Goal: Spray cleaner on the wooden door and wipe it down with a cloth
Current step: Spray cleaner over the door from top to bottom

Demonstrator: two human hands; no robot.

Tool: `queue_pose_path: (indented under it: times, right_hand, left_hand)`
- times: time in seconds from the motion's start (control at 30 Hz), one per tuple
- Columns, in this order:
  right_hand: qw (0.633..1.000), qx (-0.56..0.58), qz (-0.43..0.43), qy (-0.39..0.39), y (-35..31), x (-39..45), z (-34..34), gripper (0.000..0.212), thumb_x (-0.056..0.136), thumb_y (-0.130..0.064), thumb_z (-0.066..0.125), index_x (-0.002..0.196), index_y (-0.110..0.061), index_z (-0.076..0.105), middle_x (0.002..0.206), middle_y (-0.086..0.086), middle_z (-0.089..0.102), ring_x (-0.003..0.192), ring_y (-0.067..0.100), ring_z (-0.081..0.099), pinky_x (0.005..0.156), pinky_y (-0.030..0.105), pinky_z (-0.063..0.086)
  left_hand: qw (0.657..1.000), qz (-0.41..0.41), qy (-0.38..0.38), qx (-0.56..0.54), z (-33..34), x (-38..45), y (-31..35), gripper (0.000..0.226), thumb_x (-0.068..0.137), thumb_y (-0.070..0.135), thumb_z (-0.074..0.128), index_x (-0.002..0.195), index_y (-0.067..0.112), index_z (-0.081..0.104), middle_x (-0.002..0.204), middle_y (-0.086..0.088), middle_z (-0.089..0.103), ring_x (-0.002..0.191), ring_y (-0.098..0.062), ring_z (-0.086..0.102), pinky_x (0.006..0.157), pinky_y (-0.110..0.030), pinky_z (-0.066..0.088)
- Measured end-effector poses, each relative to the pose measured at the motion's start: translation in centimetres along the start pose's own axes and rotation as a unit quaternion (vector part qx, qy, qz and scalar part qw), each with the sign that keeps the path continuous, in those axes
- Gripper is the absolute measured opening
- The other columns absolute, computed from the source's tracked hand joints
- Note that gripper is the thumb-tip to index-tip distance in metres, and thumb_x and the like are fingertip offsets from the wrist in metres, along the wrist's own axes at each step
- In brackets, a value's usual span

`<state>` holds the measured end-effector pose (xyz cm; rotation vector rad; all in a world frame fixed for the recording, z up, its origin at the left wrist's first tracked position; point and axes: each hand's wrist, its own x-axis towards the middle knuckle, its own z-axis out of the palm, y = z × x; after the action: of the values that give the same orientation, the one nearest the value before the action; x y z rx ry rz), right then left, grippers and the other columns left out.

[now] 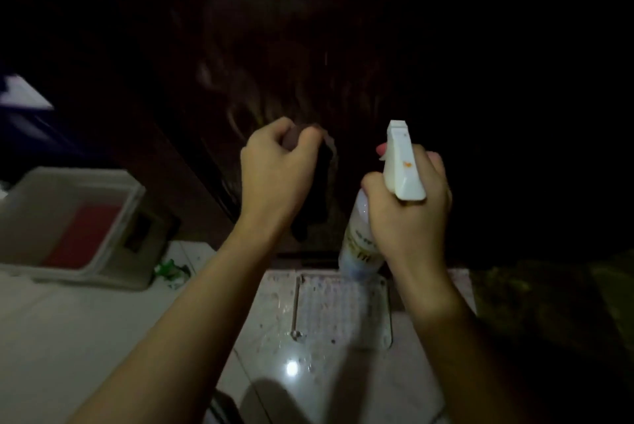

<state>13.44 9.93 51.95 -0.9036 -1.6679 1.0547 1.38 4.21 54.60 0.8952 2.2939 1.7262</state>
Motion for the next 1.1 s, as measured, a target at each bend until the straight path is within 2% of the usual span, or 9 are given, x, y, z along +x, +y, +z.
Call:
queue_pose_path:
  times: [0.07,0.2,0.37,0.47,0.57,0.63,0.73,0.9,1.1]
  right_hand:
    - [0.999,0.027,-0.027,0.008,-9.4,3.2,-2.3,0.018,0.073,-0.011,0.063,0.085,-0.024,0.059,0.085,-0.010,0.051,0.074,0.000,0.054,0.059,0.008,0.039]
    - [0.996,0.074,-0.058,-0.004,-27.9,9.5,-6.7,0.020,0.075,-0.013,0.064,0.093,-0.021,0.066,0.082,-0.009,0.064,0.076,0.003,0.061,0.065,0.019,0.049]
    - [0.988,0.119,-0.093,0.002,-46.8,15.9,-10.5,0.020,0.074,-0.008,0.066,0.090,-0.020,0.068,0.083,-0.011,0.067,0.080,0.004,0.063,0.071,0.024,0.050]
    - [0.984,0.132,-0.122,-0.004,-55.3,18.5,-12.0,0.016,0.074,-0.006,0.065,0.085,-0.018,0.067,0.077,-0.008,0.066,0.073,0.006,0.062,0.067,0.023,0.050]
    - [0.977,0.157,-0.147,-0.017,-62.7,20.7,-12.9,0.014,0.076,-0.003,0.065,0.086,-0.013,0.068,0.080,-0.003,0.066,0.073,0.007,0.062,0.065,0.021,0.048]
    - [0.972,0.168,-0.161,-0.028,-67.4,22.0,-12.7,0.017,0.078,-0.001,0.064,0.091,-0.012,0.068,0.089,0.003,0.069,0.082,0.012,0.065,0.068,0.021,0.049]
    - [0.969,0.155,-0.188,-0.031,-72.0,23.3,-12.2,0.018,0.079,-0.003,0.065,0.094,-0.011,0.068,0.087,0.004,0.067,0.078,0.013,0.061,0.064,0.020,0.047]
    - [0.969,0.123,-0.212,-0.014,-76.6,25.4,-10.5,0.010,0.076,-0.008,0.063,0.085,-0.008,0.066,0.069,-0.003,0.056,0.069,0.015,0.053,0.064,0.026,0.044]
    - [0.961,0.069,-0.265,0.036,-79.5,27.2,-8.5,0.007,0.074,-0.017,0.064,0.078,-0.011,0.064,0.066,0.000,0.060,0.070,0.026,0.059,0.066,0.034,0.050]
  left_hand:
    - [0.999,0.035,0.013,-0.027,-3.7,2.3,9.7,0.037,0.084,0.028,0.059,0.056,0.019,0.036,0.053,0.004,0.038,0.051,-0.011,0.039,0.047,-0.036,0.032]
    - [0.991,0.113,0.040,-0.054,-10.6,6.7,27.7,0.030,0.084,0.031,0.059,0.060,0.020,0.045,0.060,0.000,0.050,0.057,-0.028,0.052,0.050,-0.046,0.045]
    - [0.981,0.150,0.093,-0.081,-17.9,11.1,45.6,0.034,0.082,0.036,0.059,0.053,0.030,0.042,0.056,0.008,0.048,0.057,-0.016,0.050,0.052,-0.043,0.044]
    - [0.971,0.186,0.128,-0.081,-21.8,13.5,53.6,0.023,0.085,0.035,0.059,0.069,0.025,0.046,0.066,0.004,0.056,0.063,-0.019,0.059,0.055,-0.040,0.047]
    - [0.959,0.213,0.173,-0.066,-25.5,16.1,60.1,0.019,0.090,0.033,0.058,0.095,0.017,0.049,0.080,0.007,0.055,0.070,-0.008,0.056,0.055,-0.024,0.044]
    - [0.956,0.213,0.192,-0.068,-28.0,18.2,63.5,0.027,0.090,0.033,0.057,0.106,0.014,0.047,0.084,0.009,0.054,0.074,-0.004,0.055,0.057,-0.022,0.041]
    - [0.951,0.221,0.209,-0.052,-29.8,20.1,66.4,0.039,0.091,0.030,0.055,0.122,0.011,0.041,0.089,0.008,0.055,0.082,-0.014,0.056,0.072,-0.027,0.041]
    - [0.959,0.205,0.192,0.039,-31.1,23.7,68.0,0.068,0.092,0.024,0.051,0.151,0.010,0.019,0.131,-0.015,0.056,0.120,-0.033,0.052,0.098,-0.035,0.039]
    - [0.964,0.166,0.165,0.123,-32.6,26.9,68.4,0.077,0.091,0.026,0.049,0.154,0.026,0.005,0.133,-0.018,0.053,0.117,-0.036,0.053,0.095,-0.038,0.042]
